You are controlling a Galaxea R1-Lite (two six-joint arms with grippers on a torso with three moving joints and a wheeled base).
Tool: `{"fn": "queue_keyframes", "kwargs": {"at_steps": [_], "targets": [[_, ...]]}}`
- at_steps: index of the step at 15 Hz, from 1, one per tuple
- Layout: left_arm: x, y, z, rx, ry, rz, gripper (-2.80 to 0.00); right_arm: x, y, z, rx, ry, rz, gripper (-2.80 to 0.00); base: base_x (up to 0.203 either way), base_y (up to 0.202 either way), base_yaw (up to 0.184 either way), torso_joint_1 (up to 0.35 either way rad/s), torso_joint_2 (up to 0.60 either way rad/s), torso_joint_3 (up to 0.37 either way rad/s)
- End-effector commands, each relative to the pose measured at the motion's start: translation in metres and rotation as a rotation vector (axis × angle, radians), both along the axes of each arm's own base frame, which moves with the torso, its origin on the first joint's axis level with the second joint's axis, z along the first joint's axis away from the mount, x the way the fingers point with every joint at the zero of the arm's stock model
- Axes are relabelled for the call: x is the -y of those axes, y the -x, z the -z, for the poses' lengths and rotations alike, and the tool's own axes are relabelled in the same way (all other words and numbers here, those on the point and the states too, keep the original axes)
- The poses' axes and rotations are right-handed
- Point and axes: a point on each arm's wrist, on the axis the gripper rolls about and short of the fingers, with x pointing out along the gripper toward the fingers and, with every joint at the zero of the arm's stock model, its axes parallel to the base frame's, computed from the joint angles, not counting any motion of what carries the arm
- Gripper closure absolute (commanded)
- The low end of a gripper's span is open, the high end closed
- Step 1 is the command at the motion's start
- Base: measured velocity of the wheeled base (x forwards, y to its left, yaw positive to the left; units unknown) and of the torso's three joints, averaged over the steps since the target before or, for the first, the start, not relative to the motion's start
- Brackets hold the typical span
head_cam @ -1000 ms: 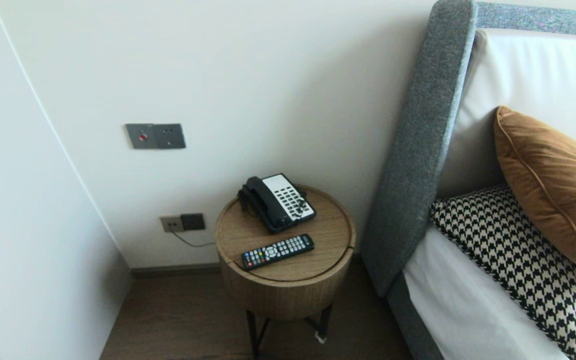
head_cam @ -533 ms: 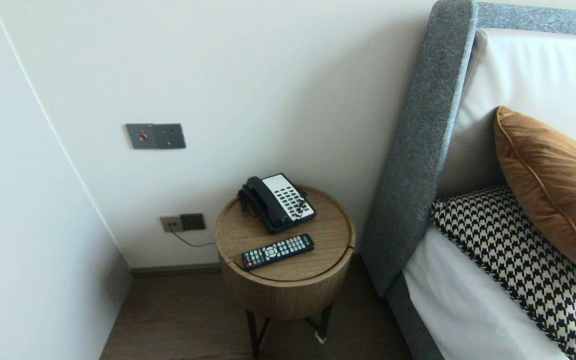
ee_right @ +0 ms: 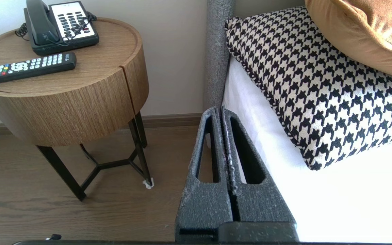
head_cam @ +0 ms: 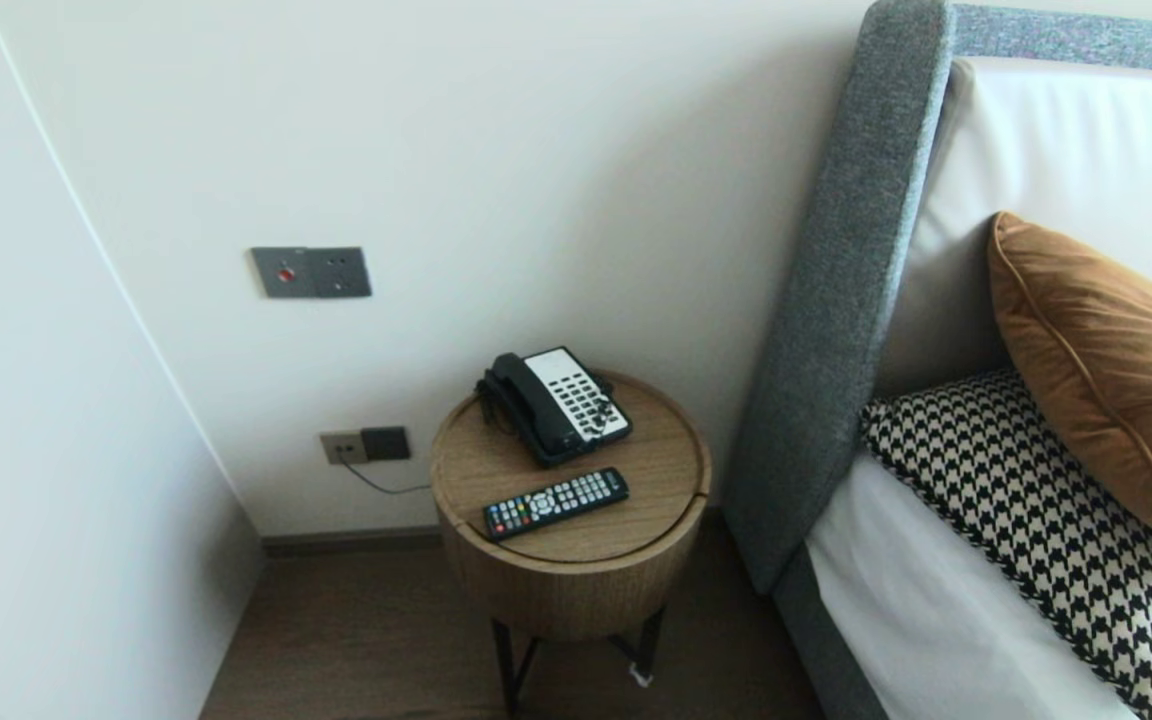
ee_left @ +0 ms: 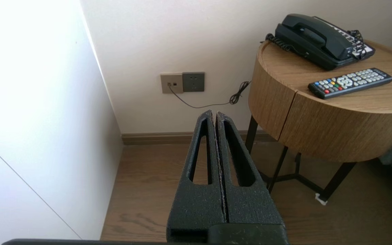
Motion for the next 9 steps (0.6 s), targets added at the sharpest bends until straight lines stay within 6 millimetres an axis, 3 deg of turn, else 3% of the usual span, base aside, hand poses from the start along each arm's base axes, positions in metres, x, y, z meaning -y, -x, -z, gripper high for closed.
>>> {"fn": "queue_keyframes", "kwargs": {"at_steps": [1,9], "targets": [[0.0,0.0,0.0,0.0,0.0,-0.001,0.0,0.0,0.0001,0.0006,0.001,0.0,0.0,0.0,0.0,0.0,0.0,0.0,0.0,0.0],[0.0,0.0,0.0,0.0,0.0,-0.001,0.0,0.0,0.0002,0.0008,0.001,-0.001,0.0,0.0,0.0,0.0,0.0,0.0,0.0,0.0]]}}
